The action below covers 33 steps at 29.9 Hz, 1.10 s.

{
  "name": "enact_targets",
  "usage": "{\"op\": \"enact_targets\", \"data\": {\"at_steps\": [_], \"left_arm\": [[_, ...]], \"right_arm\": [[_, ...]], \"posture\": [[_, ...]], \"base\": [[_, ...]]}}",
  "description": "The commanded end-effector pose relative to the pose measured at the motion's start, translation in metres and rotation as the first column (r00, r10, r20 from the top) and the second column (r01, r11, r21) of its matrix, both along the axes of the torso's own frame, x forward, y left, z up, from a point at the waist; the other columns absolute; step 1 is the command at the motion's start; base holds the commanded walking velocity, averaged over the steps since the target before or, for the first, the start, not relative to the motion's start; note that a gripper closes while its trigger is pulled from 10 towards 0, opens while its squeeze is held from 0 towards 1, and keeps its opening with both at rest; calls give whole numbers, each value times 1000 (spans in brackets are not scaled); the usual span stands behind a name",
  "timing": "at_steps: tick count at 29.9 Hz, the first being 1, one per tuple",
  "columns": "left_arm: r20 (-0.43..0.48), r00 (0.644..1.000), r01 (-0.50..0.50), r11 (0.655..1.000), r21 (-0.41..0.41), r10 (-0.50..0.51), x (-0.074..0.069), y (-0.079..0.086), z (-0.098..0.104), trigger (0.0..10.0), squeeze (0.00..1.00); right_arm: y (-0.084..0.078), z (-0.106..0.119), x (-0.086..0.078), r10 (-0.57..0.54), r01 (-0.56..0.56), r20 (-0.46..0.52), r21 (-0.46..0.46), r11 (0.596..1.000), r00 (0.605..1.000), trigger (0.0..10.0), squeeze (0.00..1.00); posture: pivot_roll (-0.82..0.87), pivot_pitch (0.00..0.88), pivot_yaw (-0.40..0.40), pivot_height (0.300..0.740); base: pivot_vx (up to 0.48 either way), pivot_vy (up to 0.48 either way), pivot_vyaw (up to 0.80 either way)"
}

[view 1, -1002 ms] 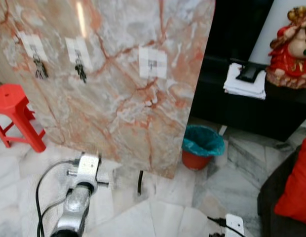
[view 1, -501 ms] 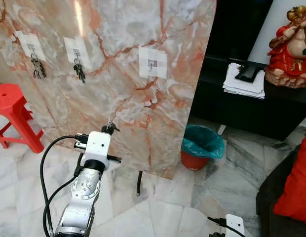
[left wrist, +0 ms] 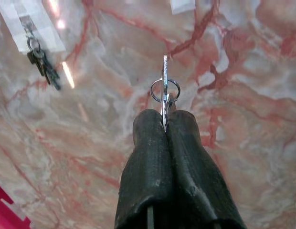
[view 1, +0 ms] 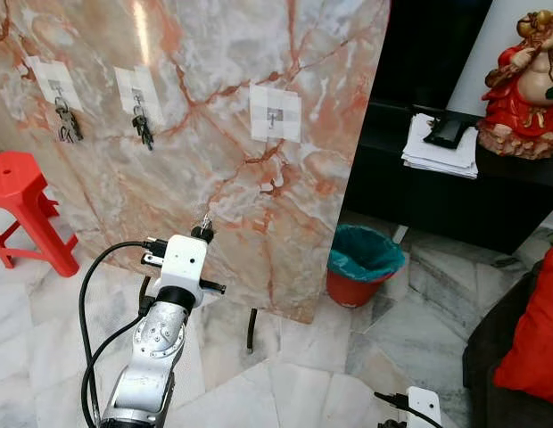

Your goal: Hang keys on a hook

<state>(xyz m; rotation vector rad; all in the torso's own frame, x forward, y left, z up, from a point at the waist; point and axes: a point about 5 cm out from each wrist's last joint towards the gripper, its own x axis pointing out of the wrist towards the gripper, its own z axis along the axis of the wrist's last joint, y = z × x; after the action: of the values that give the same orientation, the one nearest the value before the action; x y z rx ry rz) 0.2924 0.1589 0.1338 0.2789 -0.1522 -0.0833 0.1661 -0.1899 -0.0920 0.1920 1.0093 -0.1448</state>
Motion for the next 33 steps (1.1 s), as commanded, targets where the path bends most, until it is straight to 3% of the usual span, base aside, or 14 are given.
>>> {"op": "enact_targets", "data": {"at_steps": [1,17,33], "left_arm": [[5,1000,15,1000,4,-15,2,-1,2,10000,0],[23,998,65,998,27,-66,12,-9,2,10000,0],[35,995,96,995,23,-96,14,-14,4,10000,0]], "right_arm": [[-2,-1,-3,-1,1,-9,-8,1000,1000,10000,0],[1,0,2,-5,5,5,1,1000,1000,10000,0],[2,1,2,-5,5,5,2,1000,1000,10000,0]], "posture": [[131,0,-45,740],[130,14,-46,740],[135,21,-48,740]], "base": [[0,0,0],[255,0,0],[289,0,0]]}}
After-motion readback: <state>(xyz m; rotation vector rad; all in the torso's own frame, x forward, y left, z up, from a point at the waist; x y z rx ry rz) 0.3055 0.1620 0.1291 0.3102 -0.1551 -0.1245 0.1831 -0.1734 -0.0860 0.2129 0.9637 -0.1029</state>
